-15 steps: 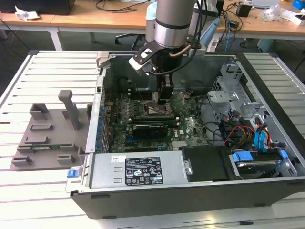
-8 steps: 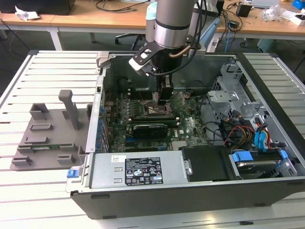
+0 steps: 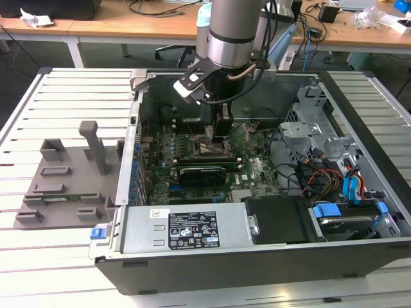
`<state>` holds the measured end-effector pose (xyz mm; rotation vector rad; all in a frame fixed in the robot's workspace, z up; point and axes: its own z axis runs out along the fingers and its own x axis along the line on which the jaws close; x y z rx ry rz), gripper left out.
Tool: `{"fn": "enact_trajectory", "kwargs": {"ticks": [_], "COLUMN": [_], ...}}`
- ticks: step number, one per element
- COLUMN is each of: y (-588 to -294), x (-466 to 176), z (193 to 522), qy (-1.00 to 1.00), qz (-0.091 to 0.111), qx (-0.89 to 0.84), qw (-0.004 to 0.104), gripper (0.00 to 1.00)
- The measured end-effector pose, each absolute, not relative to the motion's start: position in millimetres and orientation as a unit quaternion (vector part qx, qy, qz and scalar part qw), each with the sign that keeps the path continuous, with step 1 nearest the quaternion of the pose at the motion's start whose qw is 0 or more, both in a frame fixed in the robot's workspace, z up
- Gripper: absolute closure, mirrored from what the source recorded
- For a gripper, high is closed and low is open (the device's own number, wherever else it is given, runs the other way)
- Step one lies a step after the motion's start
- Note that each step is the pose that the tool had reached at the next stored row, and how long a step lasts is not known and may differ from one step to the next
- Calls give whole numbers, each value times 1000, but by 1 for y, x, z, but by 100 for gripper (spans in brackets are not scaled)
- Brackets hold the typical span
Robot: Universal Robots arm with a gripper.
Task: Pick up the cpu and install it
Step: 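Place the cpu into insertion slot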
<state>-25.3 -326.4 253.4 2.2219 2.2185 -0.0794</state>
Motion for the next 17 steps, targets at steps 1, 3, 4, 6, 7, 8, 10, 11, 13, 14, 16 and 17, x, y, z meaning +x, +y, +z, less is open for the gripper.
{"fn": "enact_trajectory", "kwargs": {"ticks": [1,3,4,6,7,8,10,11,13,14,16,17], "y": [-325,-322,-322,-321,-321,-321,-321,-320,-320,-320,-318,-317], "x": [-26,-30,-30,-30,-30,-30,-30,-30,-31,-31,-31,-31], "z": [252,251,250,250,250,249,248,247,245,244,242,240], "qy": [707,708,708,708,708,708,708,708,708,708,708,708], "qz": [-25,-25,-25,-25,-25,-25,-25,-25,-25,-25,-25,-25], "qx": [707,706,706,706,706,706,706,706,706,706,706,706], "qw": [0,0,0,0,0,0,0,0,0,0,0,0], "gripper": [45,45,45,45,45,45,45,45,45,45,45,45]}}
